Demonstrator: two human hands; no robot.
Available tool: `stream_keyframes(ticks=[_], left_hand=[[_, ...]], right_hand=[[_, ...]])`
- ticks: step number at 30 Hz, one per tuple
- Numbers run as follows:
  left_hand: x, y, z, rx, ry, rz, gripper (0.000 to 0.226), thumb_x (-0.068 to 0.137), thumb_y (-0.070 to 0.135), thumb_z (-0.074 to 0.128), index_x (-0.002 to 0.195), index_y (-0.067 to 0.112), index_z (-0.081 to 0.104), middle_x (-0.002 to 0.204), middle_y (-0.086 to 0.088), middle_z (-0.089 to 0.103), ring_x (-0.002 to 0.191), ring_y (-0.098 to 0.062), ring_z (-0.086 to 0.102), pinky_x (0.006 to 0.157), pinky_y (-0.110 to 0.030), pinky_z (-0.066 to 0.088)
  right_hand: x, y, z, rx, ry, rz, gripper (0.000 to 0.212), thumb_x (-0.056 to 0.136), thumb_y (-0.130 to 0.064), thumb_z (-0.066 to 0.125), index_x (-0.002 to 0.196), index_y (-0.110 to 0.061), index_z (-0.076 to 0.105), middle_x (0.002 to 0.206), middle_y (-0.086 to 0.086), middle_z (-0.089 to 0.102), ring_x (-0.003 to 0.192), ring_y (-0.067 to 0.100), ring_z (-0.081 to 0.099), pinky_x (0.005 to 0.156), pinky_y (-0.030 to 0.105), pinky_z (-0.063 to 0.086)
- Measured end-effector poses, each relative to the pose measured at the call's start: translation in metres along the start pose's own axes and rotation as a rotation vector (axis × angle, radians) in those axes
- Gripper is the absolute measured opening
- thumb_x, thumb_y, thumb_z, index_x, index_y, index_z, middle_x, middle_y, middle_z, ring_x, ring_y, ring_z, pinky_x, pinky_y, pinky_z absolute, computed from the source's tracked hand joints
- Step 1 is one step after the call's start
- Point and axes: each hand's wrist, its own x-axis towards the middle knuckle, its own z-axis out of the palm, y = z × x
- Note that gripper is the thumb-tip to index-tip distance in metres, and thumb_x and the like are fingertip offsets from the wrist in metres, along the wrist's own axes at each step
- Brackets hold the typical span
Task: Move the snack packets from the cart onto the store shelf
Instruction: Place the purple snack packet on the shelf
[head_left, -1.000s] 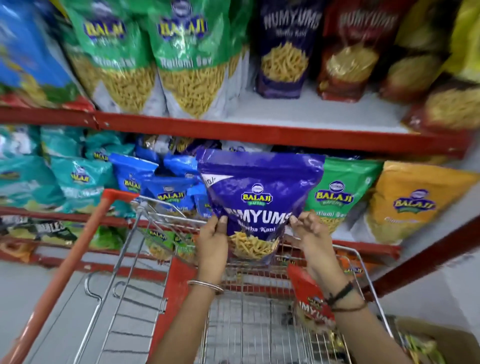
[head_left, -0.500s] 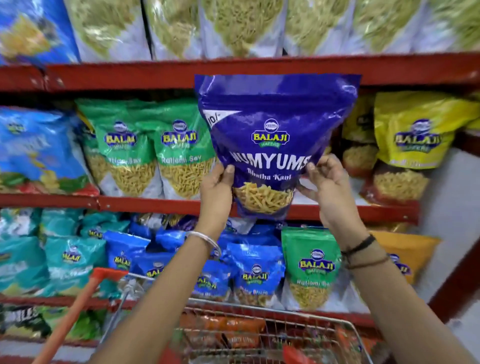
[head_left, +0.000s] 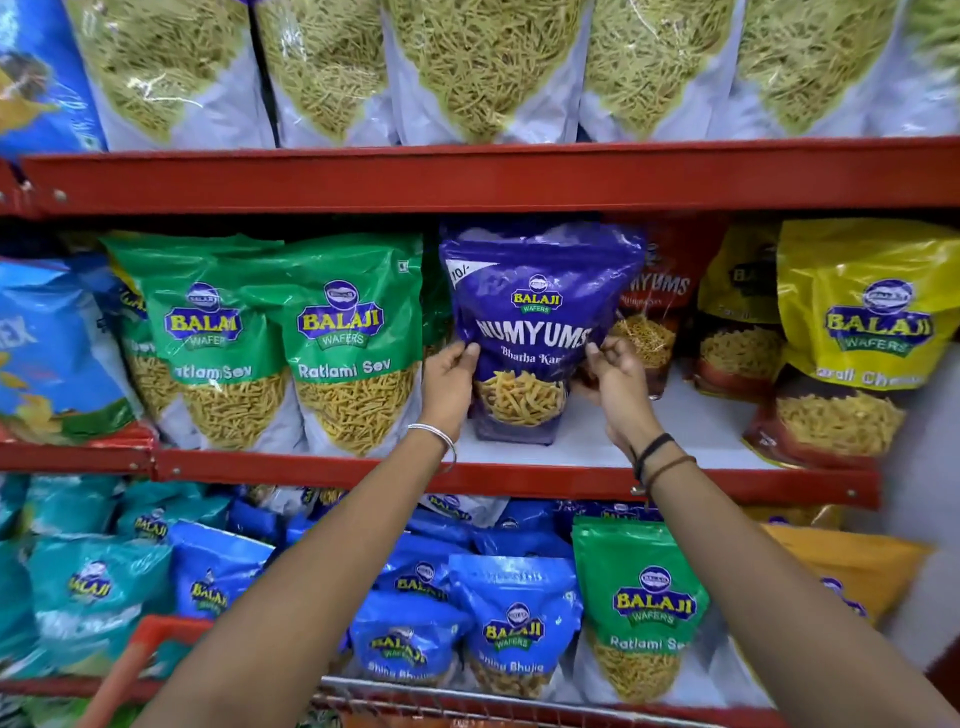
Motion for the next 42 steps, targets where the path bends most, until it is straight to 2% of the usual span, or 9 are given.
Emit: stream_keyframes(ticks=[4, 9, 11, 17, 23, 27, 32, 37, 42], left_hand=[[0.014, -0.007, -0.002, 0.024, 0.012, -0.071, 0.035, 0.091, 0.037, 0.043, 0.121, 0.021, 0.051, 0.091, 0.003, 0.062, 0.084, -0.018, 0.056, 0.088, -0.046, 0.045], [-0.006, -0.023, -0.009, 0.293, -0.151, -0.034, 0.057, 0.091, 0.05, 0.027, 0.143, 0.026, 0.021, 0.152, 0.001, 0.03, 0.138, -0.016, 0.029, 0.112, -0.03, 0.022], [-0.012, -0.033, -0.014, 0.351, -0.247, -0.042, 0.062, 0.089, 0.057, 0.021, 0.144, 0.029, 0.017, 0.154, 0.005, 0.023, 0.141, -0.013, 0.021, 0.113, -0.029, 0.017], [-0.022, -0.031, -0.021, 0.281, -0.274, -0.08, 0.083, 0.075, 0.073, 0.019, 0.143, 0.025, 0.022, 0.154, 0.003, 0.025, 0.142, -0.012, 0.02, 0.121, -0.037, 0.013], [-0.052, -0.02, -0.029, 0.272, -0.214, -0.035, 0.055, 0.093, 0.049, 0.017, 0.14, 0.025, 0.03, 0.136, 0.017, 0.032, 0.127, 0.002, 0.025, 0.107, -0.02, 0.016], [-0.068, -0.013, -0.036, 0.283, -0.219, -0.057, 0.05, 0.09, 0.056, 0.013, 0.125, 0.038, 0.044, 0.13, 0.013, 0.043, 0.117, -0.002, 0.039, 0.099, -0.026, 0.03], [-0.09, -0.011, -0.036, 0.233, -0.15, -0.033, 0.055, 0.092, 0.05, 0.021, 0.139, 0.023, 0.034, 0.149, 0.001, 0.036, 0.138, -0.014, 0.032, 0.115, -0.031, 0.02], [-0.154, -0.016, -0.029, 0.087, -0.188, 0.045, 0.032, 0.087, 0.048, 0.037, 0.116, 0.041, 0.051, 0.131, 0.009, 0.054, 0.125, -0.004, 0.047, 0.108, -0.027, 0.035], [-0.229, -0.056, -0.029, 0.079, -0.383, -0.115, 0.041, 0.086, 0.031, 0.046, 0.125, 0.018, 0.049, 0.126, 0.007, 0.058, 0.119, 0.0, 0.052, 0.095, -0.012, 0.043]], right_hand=[[0.024, 0.01, 0.004, 0.03, 0.017, 0.088, 0.015, 0.093, -0.017, 0.046, 0.082, -0.025, 0.05, 0.107, 0.004, 0.056, 0.082, 0.01, 0.057, 0.066, 0.025, 0.057], [0.032, 0.03, -0.004, -0.019, -0.013, 0.154, 0.034, 0.091, -0.039, 0.044, 0.117, -0.018, 0.052, 0.136, 0.007, 0.05, 0.112, 0.019, 0.053, 0.098, 0.038, 0.045], [0.023, 0.035, -0.004, -0.154, -0.063, 0.203, 0.061, 0.086, -0.058, 0.037, 0.129, -0.017, 0.045, 0.137, 0.004, 0.049, 0.117, 0.019, 0.05, 0.105, 0.042, 0.038], [0.009, 0.036, -0.003, -0.16, -0.101, 0.219, 0.059, 0.095, -0.044, 0.018, 0.129, -0.004, 0.044, 0.123, 0.011, 0.052, 0.108, 0.018, 0.049, 0.094, 0.029, 0.037], [-0.013, 0.036, -0.014, -0.176, -0.166, 0.242, 0.066, 0.093, -0.05, 0.015, 0.125, -0.003, 0.05, 0.128, 0.015, 0.055, 0.108, 0.019, 0.054, 0.096, 0.029, 0.037], [-0.03, 0.034, -0.017, -0.203, -0.194, 0.232, 0.066, 0.092, -0.053, 0.016, 0.125, -0.007, 0.051, 0.128, 0.012, 0.056, 0.11, 0.016, 0.054, 0.103, 0.032, 0.036], [-0.057, 0.027, -0.014, -0.154, -0.207, 0.196, 0.058, 0.095, -0.046, 0.021, 0.134, -0.007, 0.039, 0.144, 0.012, 0.042, 0.131, 0.017, 0.04, 0.112, 0.033, 0.025], [-0.125, 0.024, -0.043, -0.161, -0.143, 0.082, 0.038, 0.096, -0.033, 0.03, 0.119, -0.015, 0.054, 0.129, 0.006, 0.056, 0.119, 0.015, 0.053, 0.104, 0.034, 0.041], [-0.219, 0.053, -0.101, -0.282, -0.127, 0.145, 0.036, 0.092, -0.038, 0.038, 0.114, -0.02, 0.059, 0.12, -0.003, 0.062, 0.112, 0.004, 0.058, 0.091, 0.018, 0.049]])
